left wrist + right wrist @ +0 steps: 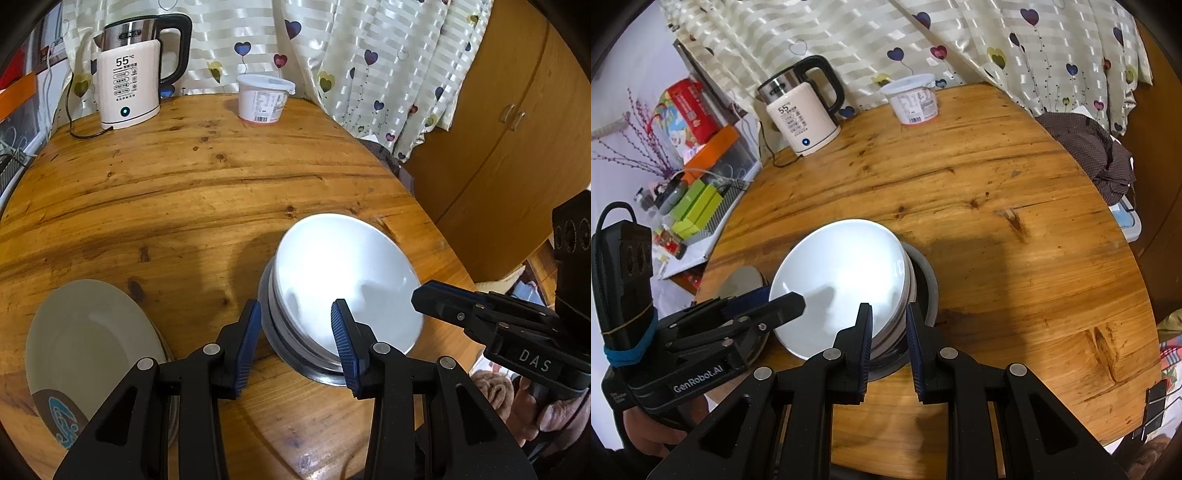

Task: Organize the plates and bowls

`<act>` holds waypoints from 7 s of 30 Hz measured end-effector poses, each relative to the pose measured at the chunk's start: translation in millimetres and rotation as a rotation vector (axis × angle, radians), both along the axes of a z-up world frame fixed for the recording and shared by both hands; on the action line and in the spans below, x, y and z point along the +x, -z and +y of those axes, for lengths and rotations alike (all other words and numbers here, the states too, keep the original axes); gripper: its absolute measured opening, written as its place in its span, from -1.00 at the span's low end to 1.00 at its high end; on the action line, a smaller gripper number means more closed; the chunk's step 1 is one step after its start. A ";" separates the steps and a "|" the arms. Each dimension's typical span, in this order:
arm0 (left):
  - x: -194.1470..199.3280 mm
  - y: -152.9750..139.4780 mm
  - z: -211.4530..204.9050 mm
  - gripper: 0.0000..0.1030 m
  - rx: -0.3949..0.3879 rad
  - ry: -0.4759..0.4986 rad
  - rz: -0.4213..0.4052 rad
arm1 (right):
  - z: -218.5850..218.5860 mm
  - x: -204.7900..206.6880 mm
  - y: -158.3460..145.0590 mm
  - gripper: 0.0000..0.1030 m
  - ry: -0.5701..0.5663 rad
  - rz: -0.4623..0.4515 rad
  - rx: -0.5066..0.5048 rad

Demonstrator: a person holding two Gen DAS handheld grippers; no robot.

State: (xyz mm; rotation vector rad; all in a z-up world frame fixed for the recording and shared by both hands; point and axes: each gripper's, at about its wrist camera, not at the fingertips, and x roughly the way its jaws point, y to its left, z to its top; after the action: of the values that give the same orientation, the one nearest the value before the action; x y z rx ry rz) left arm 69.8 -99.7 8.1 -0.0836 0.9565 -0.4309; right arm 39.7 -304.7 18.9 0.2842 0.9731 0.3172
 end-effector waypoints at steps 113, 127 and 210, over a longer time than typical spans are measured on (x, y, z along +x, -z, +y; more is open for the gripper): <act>-12.7 30.2 50.8 -0.19 -0.182 -0.037 0.106 | -37.1 -16.3 25.1 -0.47 -0.012 0.033 0.171; 2.8 43.0 51.7 -0.19 -0.228 -0.067 0.181 | -54.4 -1.3 42.8 -0.66 0.027 0.084 0.260; 21.8 55.3 48.2 -0.85 -0.424 0.022 0.241 | -70.2 19.2 65.0 -0.84 -0.050 0.152 0.483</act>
State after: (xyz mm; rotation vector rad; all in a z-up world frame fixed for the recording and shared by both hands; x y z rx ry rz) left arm 91.6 -51.4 -47.2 -0.5196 1.0898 -0.6496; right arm 58.9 -374.9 -46.1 0.7328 1.0466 0.5838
